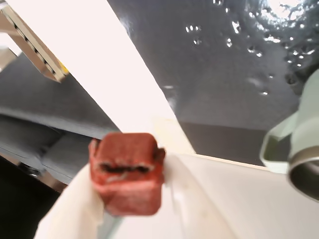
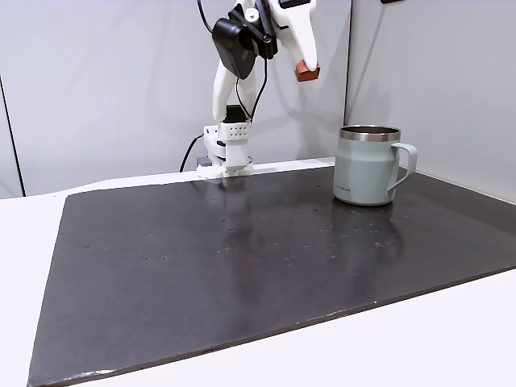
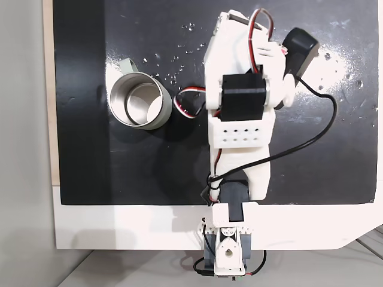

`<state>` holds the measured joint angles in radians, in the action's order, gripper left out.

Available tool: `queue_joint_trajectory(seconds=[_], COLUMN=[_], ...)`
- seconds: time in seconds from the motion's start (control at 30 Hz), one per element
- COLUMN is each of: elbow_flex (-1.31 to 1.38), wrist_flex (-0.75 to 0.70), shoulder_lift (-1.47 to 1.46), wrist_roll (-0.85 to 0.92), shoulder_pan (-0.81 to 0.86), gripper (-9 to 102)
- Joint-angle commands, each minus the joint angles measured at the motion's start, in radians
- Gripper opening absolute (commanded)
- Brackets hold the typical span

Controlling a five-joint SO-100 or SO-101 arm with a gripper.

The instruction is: Grasp a cube and put it in the cup.

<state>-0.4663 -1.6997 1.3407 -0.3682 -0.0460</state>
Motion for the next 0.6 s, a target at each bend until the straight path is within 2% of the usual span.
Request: queue_joint_trajectory(seconds=[0.0, 0.27, 0.57], elbow_flex=[-0.006, -0.118, -0.245], wrist_flex=[0.029, -0.002, -0.043], shoulder_lift=[0.091, 0.167, 0.156], wrist_roll=[0.063, 0.192, 0.278], shoulder_pan=[-0.063, -0.242, -0.370], gripper=[0, 0, 0])
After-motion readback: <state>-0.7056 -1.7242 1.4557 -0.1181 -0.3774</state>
